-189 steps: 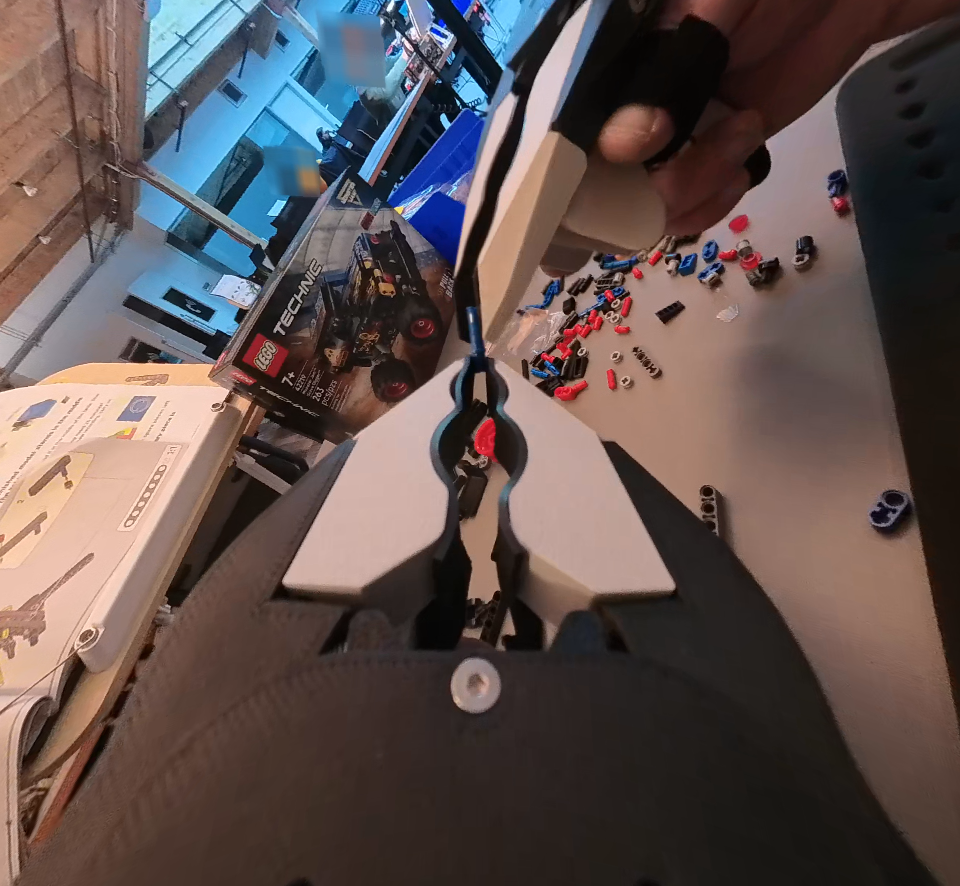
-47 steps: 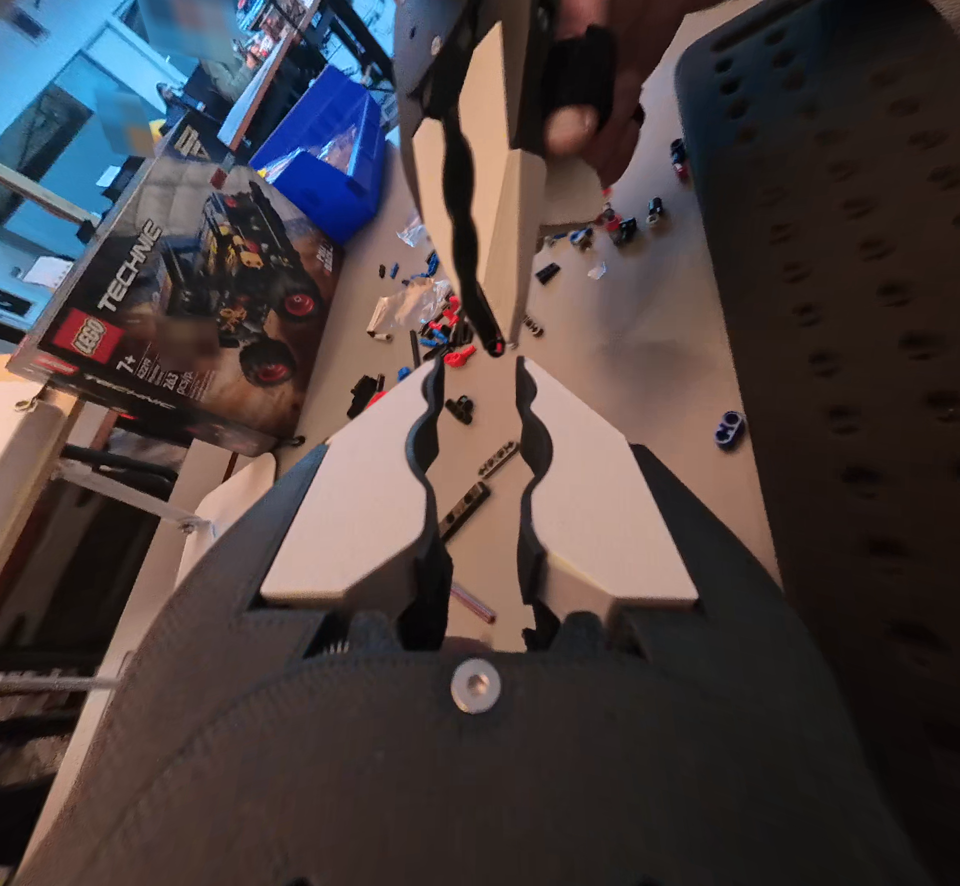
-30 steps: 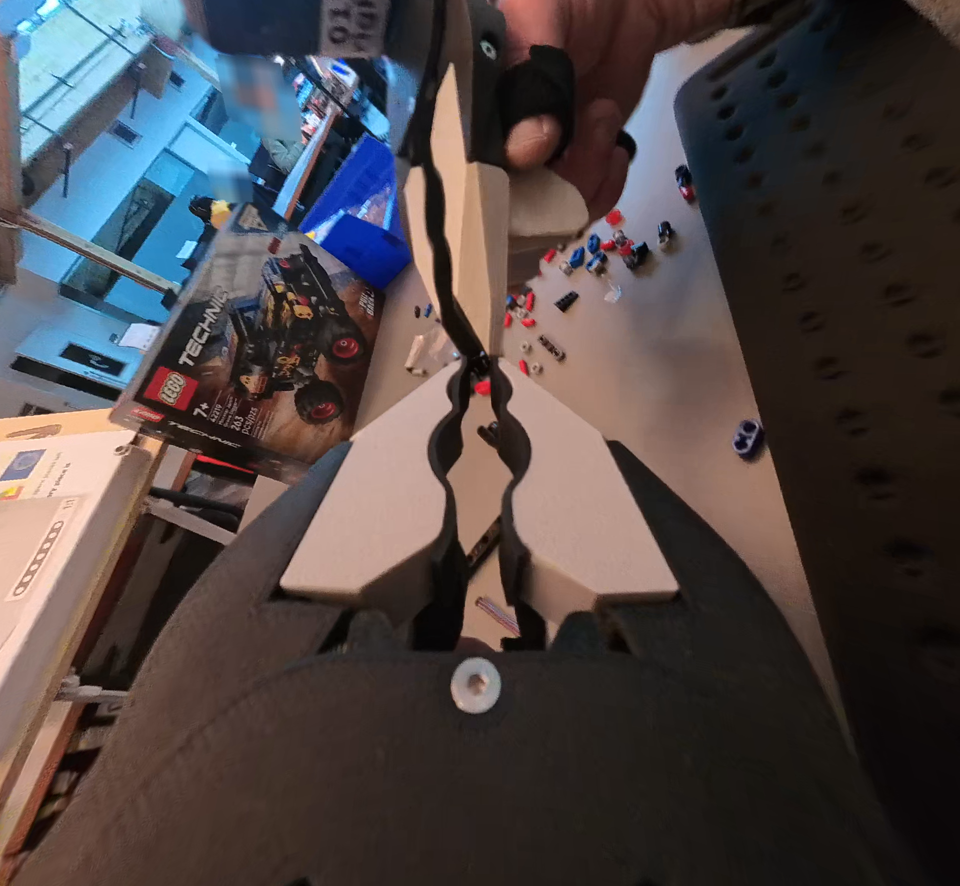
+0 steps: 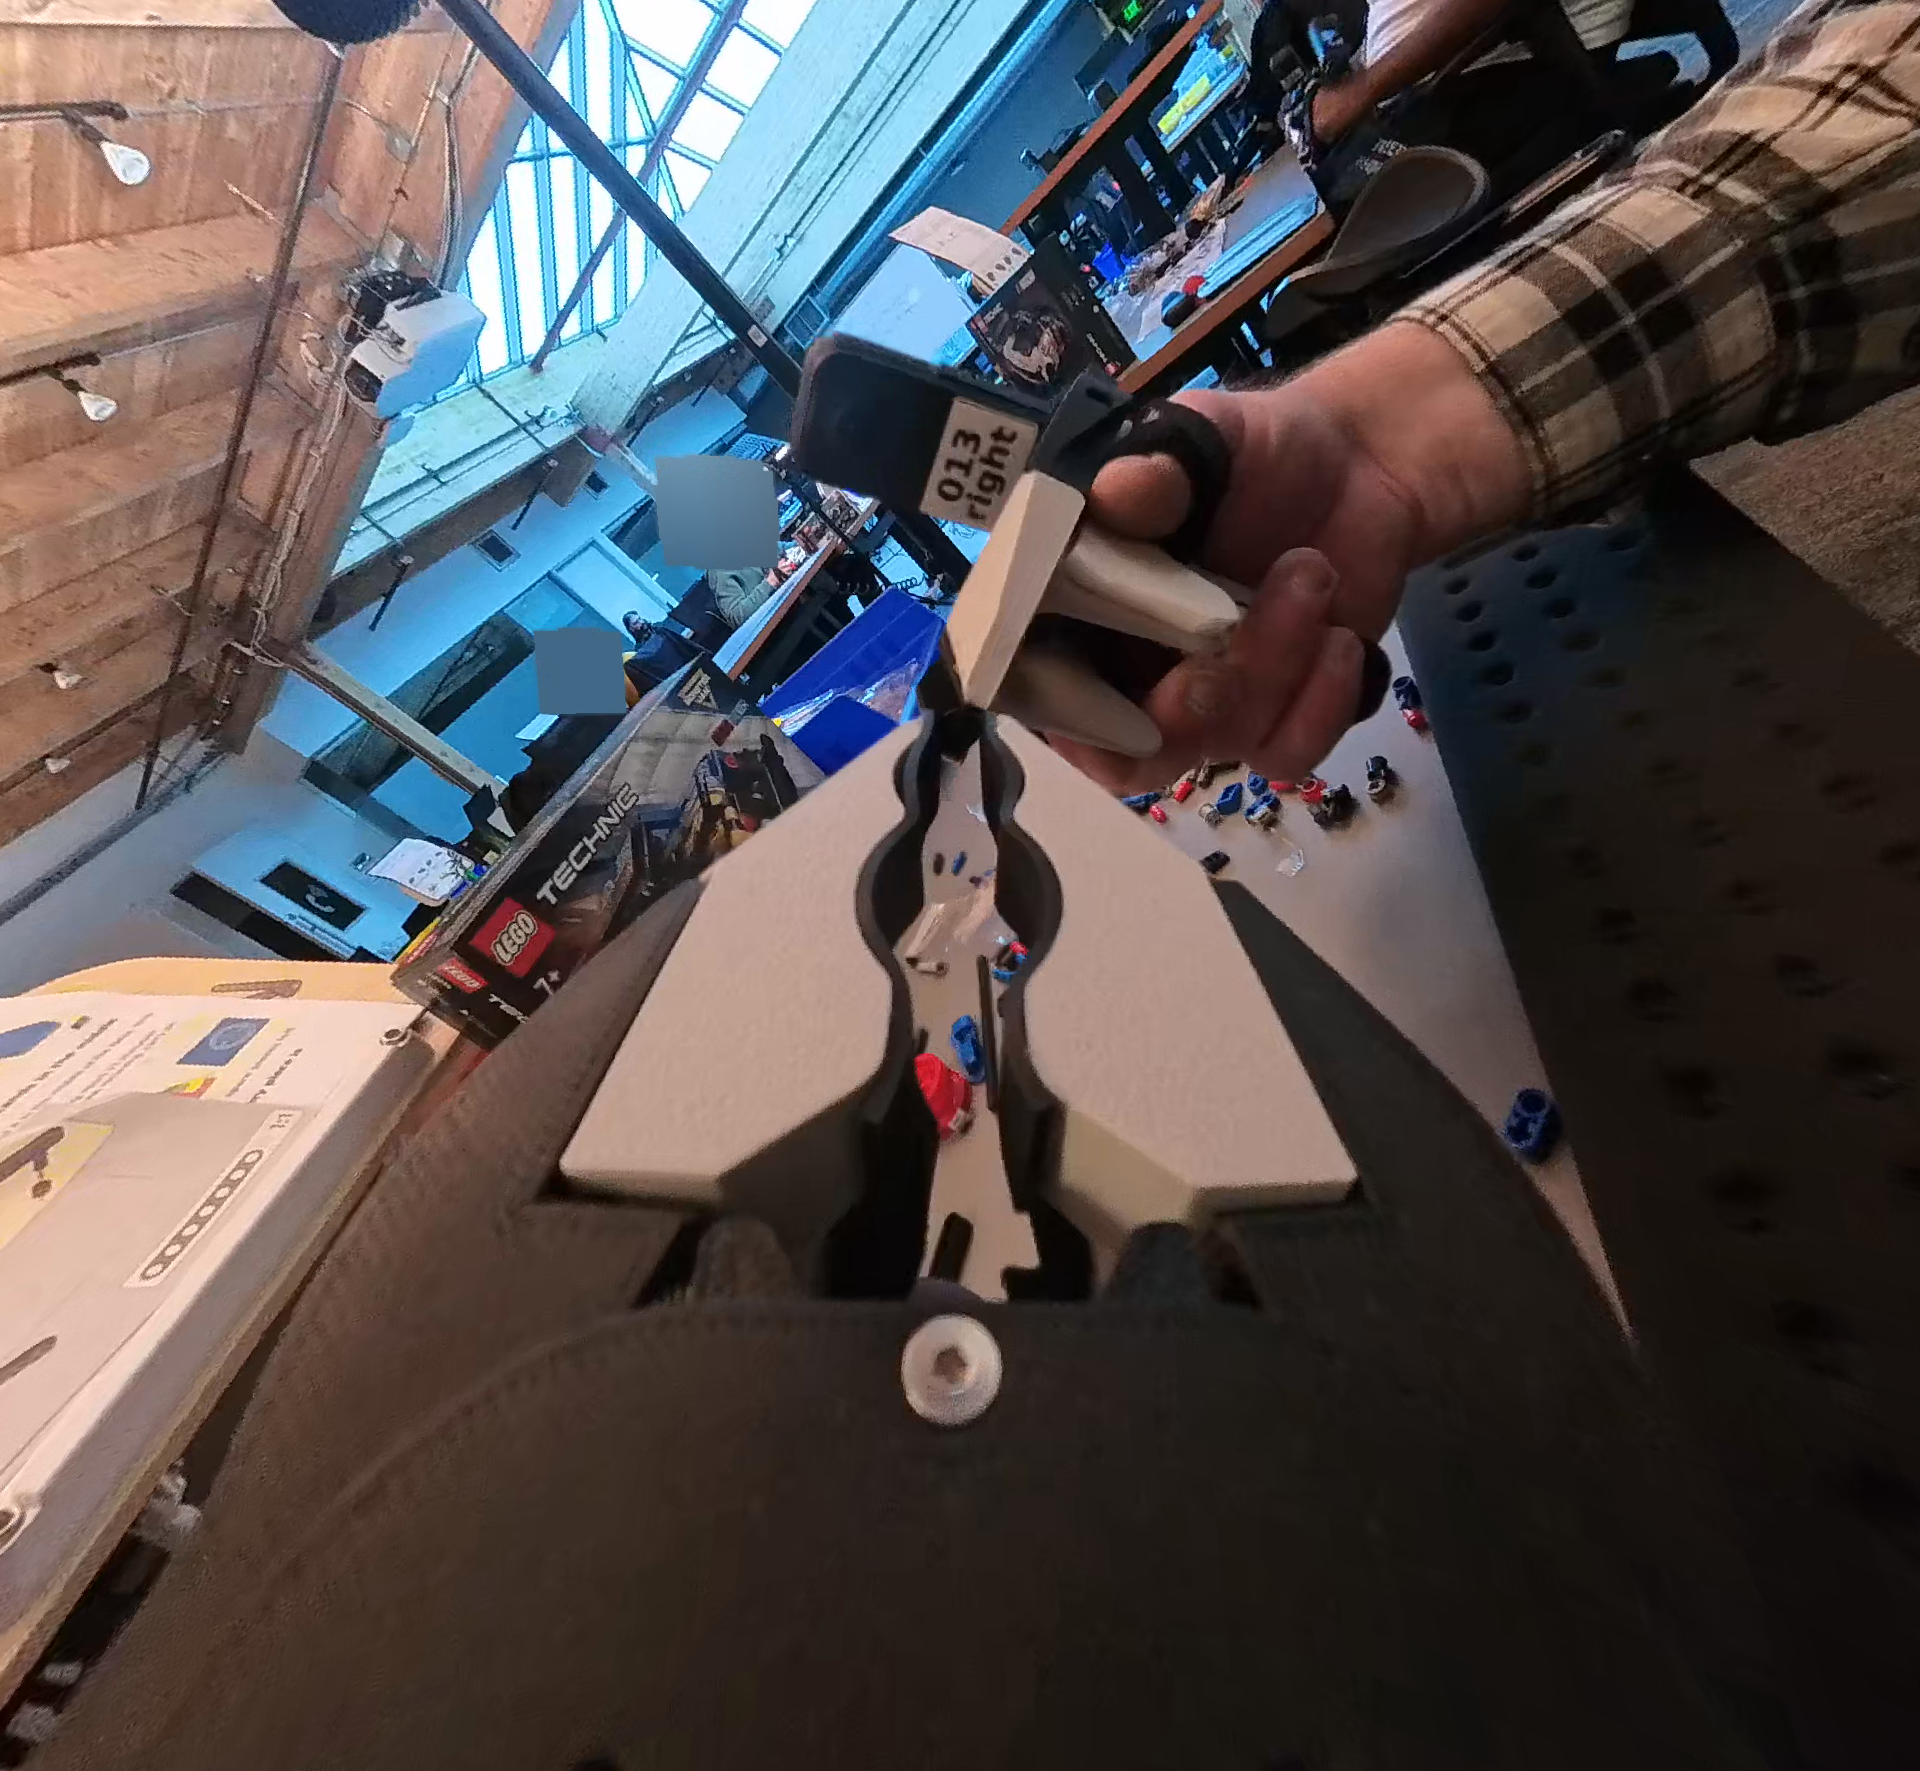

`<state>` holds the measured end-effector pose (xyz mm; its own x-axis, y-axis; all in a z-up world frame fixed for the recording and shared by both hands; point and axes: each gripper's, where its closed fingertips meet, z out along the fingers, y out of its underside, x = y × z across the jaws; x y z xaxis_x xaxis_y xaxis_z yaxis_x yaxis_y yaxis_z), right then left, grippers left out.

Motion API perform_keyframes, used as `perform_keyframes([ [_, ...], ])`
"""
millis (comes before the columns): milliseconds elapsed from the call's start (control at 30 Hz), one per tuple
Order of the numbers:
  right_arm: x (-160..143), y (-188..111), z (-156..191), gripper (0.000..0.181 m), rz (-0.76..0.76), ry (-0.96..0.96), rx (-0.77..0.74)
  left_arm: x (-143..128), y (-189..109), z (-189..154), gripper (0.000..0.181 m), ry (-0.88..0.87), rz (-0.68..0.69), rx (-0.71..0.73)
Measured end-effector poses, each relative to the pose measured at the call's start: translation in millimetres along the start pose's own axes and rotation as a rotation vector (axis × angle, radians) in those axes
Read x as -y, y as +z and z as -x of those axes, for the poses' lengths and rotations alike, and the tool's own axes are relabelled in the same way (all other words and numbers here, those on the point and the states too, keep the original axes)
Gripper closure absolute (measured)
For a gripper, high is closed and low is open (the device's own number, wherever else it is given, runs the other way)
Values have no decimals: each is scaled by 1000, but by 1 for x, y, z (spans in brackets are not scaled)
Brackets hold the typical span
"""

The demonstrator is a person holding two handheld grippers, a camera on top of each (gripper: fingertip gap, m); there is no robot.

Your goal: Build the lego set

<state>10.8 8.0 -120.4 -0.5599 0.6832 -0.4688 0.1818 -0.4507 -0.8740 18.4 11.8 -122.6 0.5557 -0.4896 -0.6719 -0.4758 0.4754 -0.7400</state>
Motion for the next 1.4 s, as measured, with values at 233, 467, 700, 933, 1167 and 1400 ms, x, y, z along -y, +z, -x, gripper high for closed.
perform_keyframes([
  [233, 0, 1, 3, 176, -2, -13, 13, 3, -1, 0, 177, 17, -9, 2],
  [467, -7, -3, -14, 177, 85, -115, -121, -15, 1, -4, 170, -5, 95, -41],
  [700, -58, -21, -63, 177, 578, -464, -428, -72, -5, -40, 157, -244, 404, -302],
  [933, -93, -25, -82, 177, 909, -685, -462, -123, -15, -70, 165, -313, 676, -408],
  [1167, -109, -26, -92, 177, 1048, -749, -456, -140, -18, -82, 175, -324, 758, -447],
  [1400, -110, -24, -93, 177, 1088, -771, -435, -143, -17, -86, 176, -347, 757, -462],
])
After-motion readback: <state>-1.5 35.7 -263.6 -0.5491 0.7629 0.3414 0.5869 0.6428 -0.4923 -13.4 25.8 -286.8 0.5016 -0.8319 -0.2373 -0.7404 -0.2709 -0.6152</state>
